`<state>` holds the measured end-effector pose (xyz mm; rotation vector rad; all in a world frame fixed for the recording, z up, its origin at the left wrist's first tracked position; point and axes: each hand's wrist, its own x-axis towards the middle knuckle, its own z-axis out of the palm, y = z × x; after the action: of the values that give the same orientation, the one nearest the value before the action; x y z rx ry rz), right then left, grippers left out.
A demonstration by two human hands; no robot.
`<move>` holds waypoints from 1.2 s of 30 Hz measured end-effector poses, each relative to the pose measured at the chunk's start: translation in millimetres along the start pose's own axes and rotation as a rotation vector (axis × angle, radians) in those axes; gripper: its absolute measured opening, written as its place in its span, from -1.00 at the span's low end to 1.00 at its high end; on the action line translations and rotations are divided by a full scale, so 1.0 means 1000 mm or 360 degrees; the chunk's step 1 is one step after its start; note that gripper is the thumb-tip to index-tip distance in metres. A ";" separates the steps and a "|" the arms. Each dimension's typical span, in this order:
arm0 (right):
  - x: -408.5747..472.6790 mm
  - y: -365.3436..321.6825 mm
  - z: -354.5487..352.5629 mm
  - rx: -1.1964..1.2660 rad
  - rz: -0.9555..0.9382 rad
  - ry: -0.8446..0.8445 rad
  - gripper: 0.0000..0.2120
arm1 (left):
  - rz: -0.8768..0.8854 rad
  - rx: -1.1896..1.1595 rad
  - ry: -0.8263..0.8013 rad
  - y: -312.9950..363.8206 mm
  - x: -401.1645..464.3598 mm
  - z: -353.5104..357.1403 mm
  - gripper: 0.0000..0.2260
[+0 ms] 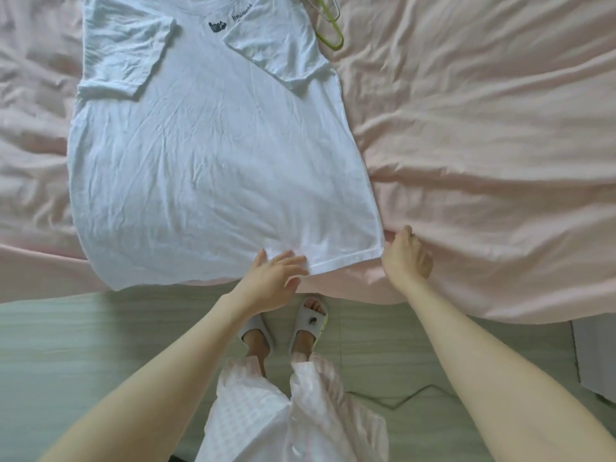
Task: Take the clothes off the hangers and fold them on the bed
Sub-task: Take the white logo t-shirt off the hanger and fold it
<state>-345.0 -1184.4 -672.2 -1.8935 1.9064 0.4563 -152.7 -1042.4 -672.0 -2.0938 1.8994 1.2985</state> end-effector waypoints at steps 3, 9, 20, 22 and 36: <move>-0.014 -0.019 0.000 -0.0083 -0.0308 0.0218 -0.67 | -0.0134 -0.0457 0.0176 -0.010 -0.015 -0.010 -0.74; -0.061 -0.110 0.021 -0.0007 -0.1161 0.0050 -0.65 | -0.0545 -0.0807 0.0979 -0.085 -0.062 -0.030 -0.74; -0.115 -0.216 0.071 -0.0402 -0.1283 -0.0309 -0.47 | -0.1240 -0.1371 0.1314 -0.247 -0.122 -0.064 -0.53; -0.116 -0.216 0.077 -0.0427 -0.1230 -0.0288 -0.46 | -0.1153 -0.1743 0.1194 -0.250 -0.122 -0.062 -0.48; -0.130 -0.185 0.087 0.0465 -0.0534 -0.0273 -0.73 | -0.1225 -0.2498 0.0915 -0.236 -0.164 0.000 -0.74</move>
<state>-156.7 -1032.2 -670.3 -1.8615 1.4228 0.2130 59.3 -849.9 -692.3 -3.3464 -0.6162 2.2839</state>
